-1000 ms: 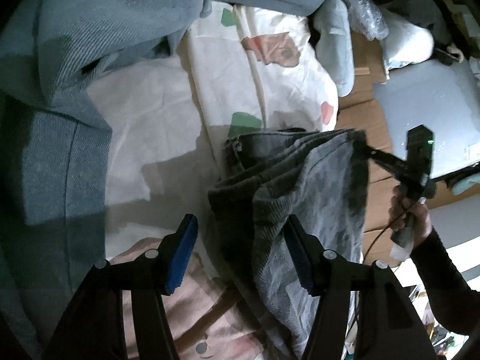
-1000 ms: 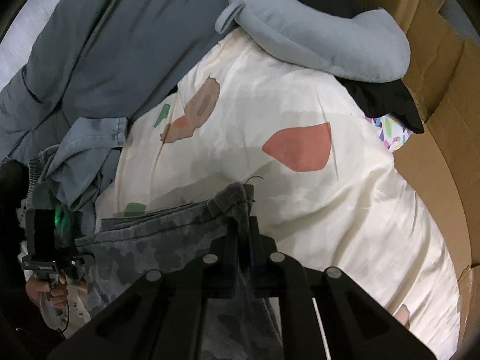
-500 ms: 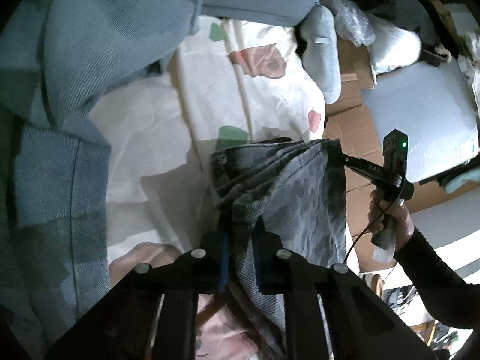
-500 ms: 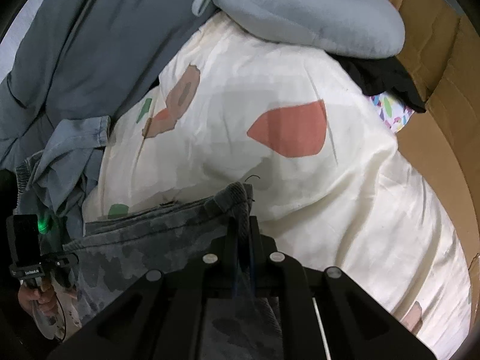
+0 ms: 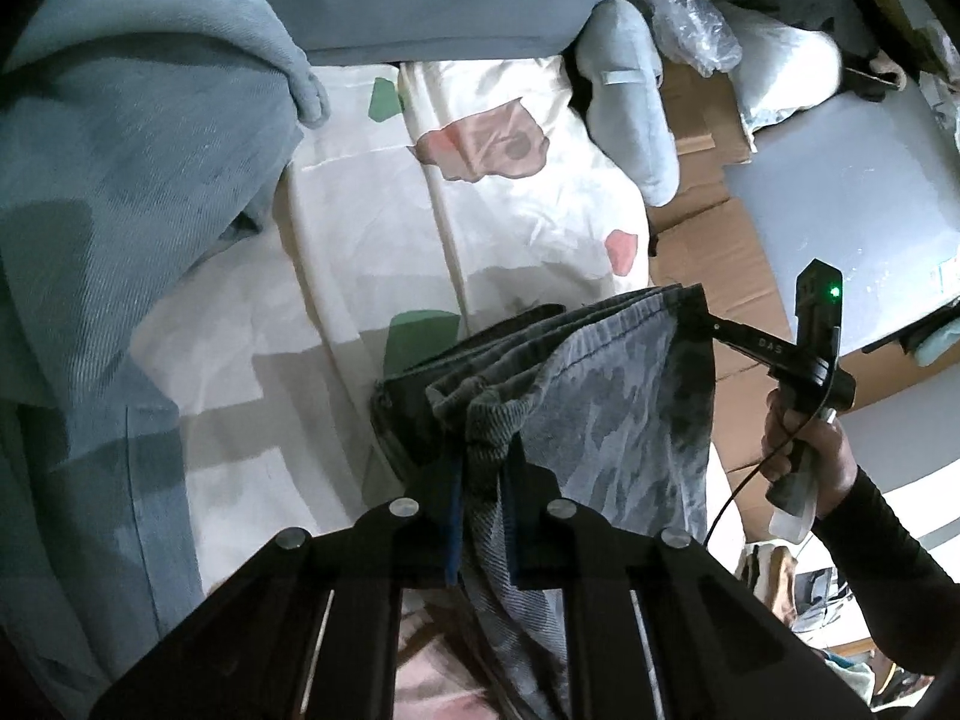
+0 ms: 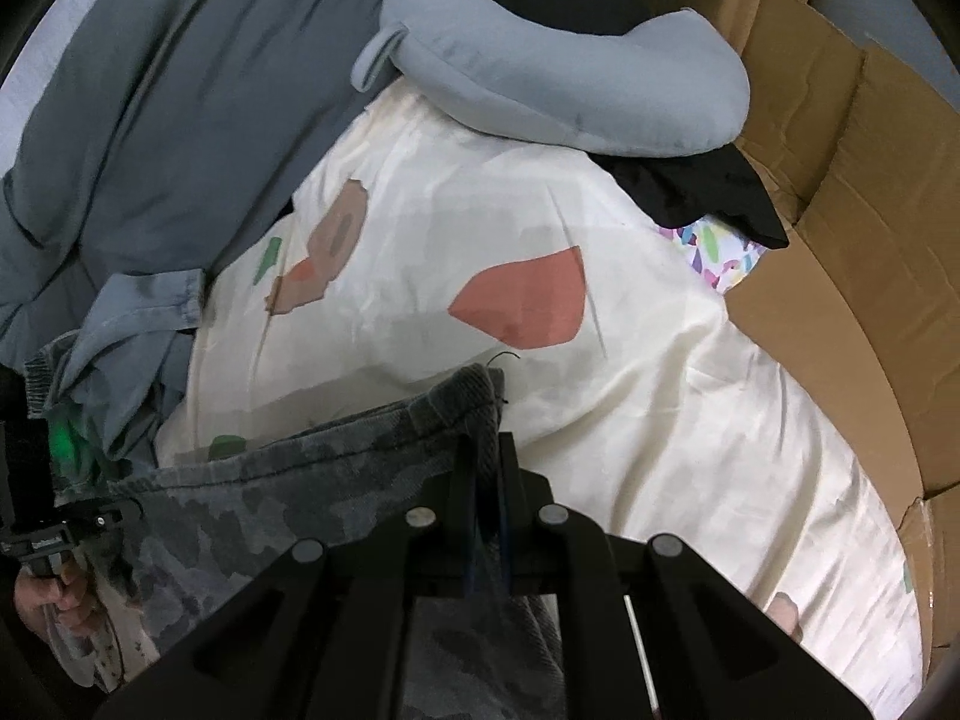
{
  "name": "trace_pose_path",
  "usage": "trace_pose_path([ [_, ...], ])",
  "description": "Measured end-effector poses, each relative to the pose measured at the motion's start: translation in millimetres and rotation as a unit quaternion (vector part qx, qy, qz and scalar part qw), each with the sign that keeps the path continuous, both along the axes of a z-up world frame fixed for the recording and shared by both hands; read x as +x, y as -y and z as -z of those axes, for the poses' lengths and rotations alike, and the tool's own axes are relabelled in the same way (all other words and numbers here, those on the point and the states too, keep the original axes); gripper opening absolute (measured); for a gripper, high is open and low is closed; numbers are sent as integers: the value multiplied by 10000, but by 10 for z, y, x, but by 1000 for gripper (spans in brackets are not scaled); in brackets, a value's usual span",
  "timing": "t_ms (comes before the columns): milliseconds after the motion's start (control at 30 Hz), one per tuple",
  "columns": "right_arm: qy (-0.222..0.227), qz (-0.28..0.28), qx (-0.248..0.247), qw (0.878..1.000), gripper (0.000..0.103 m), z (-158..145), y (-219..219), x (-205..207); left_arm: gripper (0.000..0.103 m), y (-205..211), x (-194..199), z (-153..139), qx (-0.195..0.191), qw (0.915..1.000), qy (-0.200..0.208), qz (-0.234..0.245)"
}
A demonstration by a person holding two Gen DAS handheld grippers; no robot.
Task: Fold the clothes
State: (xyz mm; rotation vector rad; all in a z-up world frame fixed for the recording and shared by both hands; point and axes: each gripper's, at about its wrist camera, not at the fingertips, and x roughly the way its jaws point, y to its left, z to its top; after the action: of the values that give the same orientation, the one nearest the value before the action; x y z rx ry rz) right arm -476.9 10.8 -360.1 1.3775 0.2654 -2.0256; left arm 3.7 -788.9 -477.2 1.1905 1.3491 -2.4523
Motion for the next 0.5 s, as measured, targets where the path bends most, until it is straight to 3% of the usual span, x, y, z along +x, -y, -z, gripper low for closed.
trace_pose_path([
  [267, 330, 46, 319, 9989, 7, 341, 173, -109, 11, 88, -33, 216, -37, 9992, 386, -23],
  [300, 433, 76, 383, 9983, 9, 404, 181, -143, 14, 98, -35, 249, 38, 9991, 429, -38],
  [433, 454, 246, 566, 9971, 29, 349, 46, -209, 43, 142, 30, 222, 133, 9964, 771, -318],
  [500, 365, 256, 513, 9977, 39, 173, -90, -166, 46, 118, 36, 105, -102, 9955, 890, -324],
])
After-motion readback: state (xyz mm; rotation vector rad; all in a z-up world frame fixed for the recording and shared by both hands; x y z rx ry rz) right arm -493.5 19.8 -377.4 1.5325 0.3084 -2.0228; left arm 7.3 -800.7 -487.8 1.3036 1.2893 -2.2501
